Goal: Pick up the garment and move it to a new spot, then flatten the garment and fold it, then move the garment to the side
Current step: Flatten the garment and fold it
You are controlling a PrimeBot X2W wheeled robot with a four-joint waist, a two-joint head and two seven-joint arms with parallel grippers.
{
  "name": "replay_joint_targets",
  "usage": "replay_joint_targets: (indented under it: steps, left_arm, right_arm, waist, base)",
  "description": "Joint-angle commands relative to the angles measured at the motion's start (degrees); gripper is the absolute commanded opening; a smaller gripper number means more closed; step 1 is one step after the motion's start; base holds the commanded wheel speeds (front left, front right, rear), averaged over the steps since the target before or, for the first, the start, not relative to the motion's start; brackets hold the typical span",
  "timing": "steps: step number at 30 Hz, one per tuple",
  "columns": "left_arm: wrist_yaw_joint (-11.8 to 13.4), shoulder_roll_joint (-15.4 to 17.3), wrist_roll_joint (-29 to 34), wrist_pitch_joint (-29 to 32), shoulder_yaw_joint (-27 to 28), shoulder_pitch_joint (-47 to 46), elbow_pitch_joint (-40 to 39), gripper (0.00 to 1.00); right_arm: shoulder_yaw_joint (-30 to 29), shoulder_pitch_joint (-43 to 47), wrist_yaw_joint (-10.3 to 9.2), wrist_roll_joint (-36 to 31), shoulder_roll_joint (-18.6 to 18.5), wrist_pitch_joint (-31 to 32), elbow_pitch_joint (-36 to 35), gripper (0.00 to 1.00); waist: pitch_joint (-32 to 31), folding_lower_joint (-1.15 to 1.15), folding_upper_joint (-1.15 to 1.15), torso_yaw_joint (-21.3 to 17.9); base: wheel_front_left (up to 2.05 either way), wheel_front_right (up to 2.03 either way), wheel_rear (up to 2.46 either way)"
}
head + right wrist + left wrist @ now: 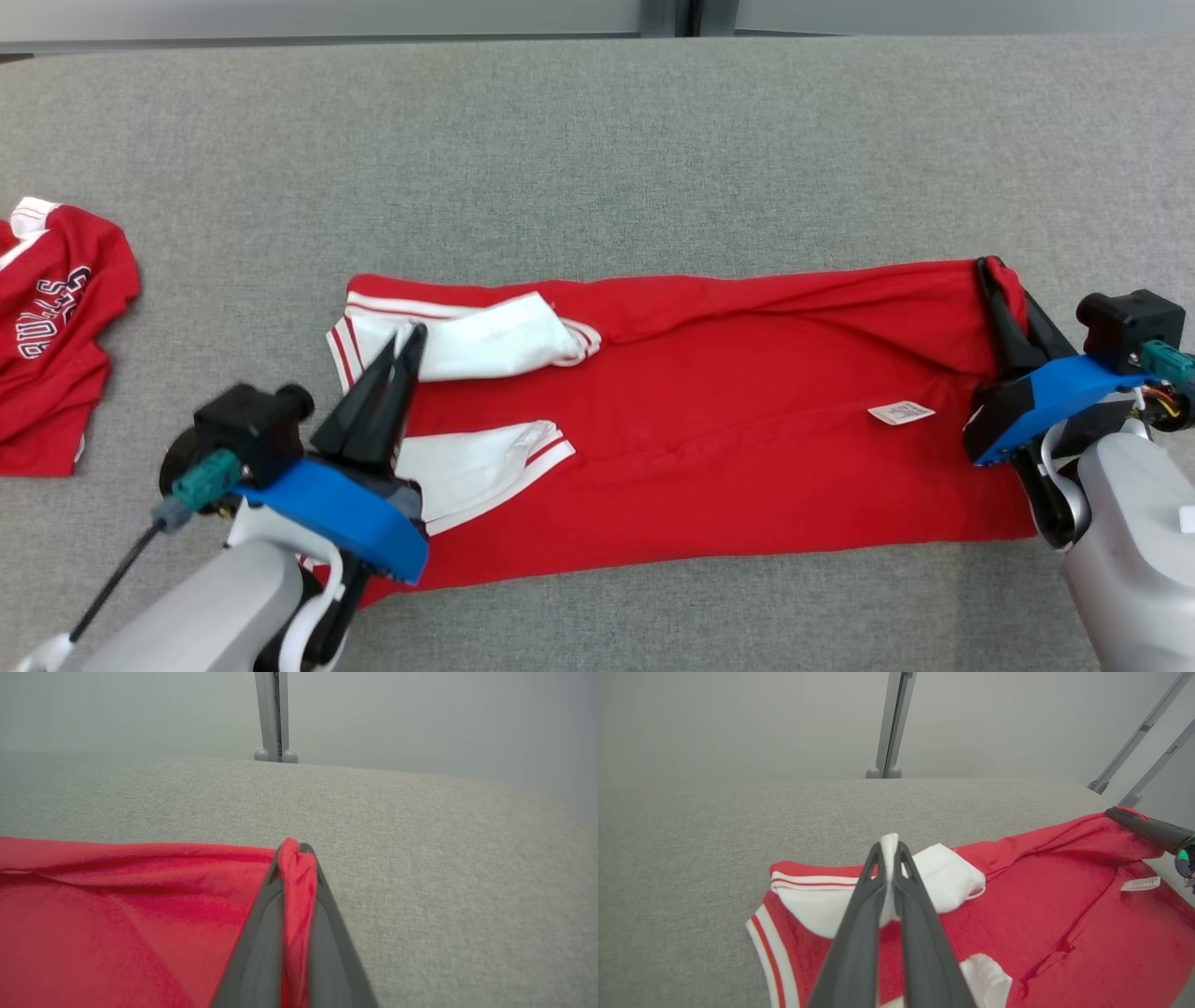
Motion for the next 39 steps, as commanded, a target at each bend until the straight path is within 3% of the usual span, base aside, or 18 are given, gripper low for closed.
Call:
replay_joint_targets:
  steps: [1, 6, 13, 14, 15, 16, 17, 26, 33, 39]
  left_arm:
    - [0.45, 0.38, -0.14, -0.27, 0.15, 0.67, -0.51, 0.0]
    - [3.79, 1.08, -0.87, -0.45, 1.37, 5.65, -4.77, 0.0]
    - [6.01, 0.91, -1.48, -0.69, 3.91, 12.18, -6.33, 0.0]
    - [6.16, 0.7, -1.55, -0.71, 4.25, 12.98, -6.37, 0.0]
    - [6.27, 0.31, -1.08, -0.73, 5.09, 13.42, -6.54, 0.0]
    - [6.06, -0.14, -0.51, -0.74, 6.23, 13.85, -6.73, 0.45]
    - [5.91, -0.57, 0.27, -0.72, 7.38, 14.41, -6.7, 1.0]
    - [4.34, -9.18, 14.77, -0.7, 25.21, 20.2, -10.21, 1.0]
    - [1.11, -18.46, 27.06, -0.71, 40.68, 24.51, -11.72, 1.0]
    - [-3.43, -24.25, 33.27, -0.71, 49.03, 26.46, -9.42, 1.0]
  right_arm:
    - [-0.31, 0.81, 0.01, -0.1, -0.03, -0.37, -0.63, 0.0]
    - [-2.07, 4.45, 0.01, -0.81, 0.61, -0.32, -5.38, 0.0]
    - [-4.39, 11.25, 0.01, -1.72, 1.99, -0.31, -11.89, 0.0]
    - [-4.69, 11.96, 0.01, -1.75, 2.3, -0.33, -12.97, 0.22]
    - [-5.12, 12.62, 0.01, -1.55, 2.6, -0.33, -14.14, 1.0]
    - [-5.42, 13.54, 0.01, -1.33, 2.81, -0.32, -14.96, 1.0]
    - [-5.55, 14.36, 0.01, -1.09, 2.92, -0.32, -16.09, 1.0]
    - [-8.16, 17.89, 0.01, -1.1, 2.24, -0.32, -26.53, 1.0]
    - [-10.04, 15.26, 0.01, -1.81, 2.88, 1.58, -18.88, 1.0]
    - [-10.37, 14.52, 0.01, -1.18, 4.36, 3.6, -12.15, 1.0]
  waist:
    - [-0.09, 0.0, 0.0, 0.0]
    - [-0.63, 0.0, 0.0, 0.13]
    - [-1.69, 0.0, 0.0, -0.29]
    - [-1.79, 0.0, 0.0, -0.38]
    - [-1.87, 0.0, 0.0, -0.42]
    - [-1.97, 0.0, 0.0, -0.42]
    - [-2.12, 0.0, 0.0, -0.44]
    - [-3.25, 0.0, 0.0, -1.18]
    - [-3.73, 0.0, 0.0, -0.52]
    - [-3.48, 0.0, 0.0, 0.2]
  base:
    - [0.0, 0.0, 0.0]
    - [0.0, 0.0, 0.0]
    - [0.0, 0.0, 0.0]
    - [0.0, 0.0, 0.0]
    - [0.0, 0.0, 0.0]
    - [0.0, 0.0, 0.0]
    - [0.0, 0.0, 0.0]
    - [0.0, 0.0, 0.0]
    - [0.0, 0.0, 0.0]
    - [0.0, 0.0, 0.0]
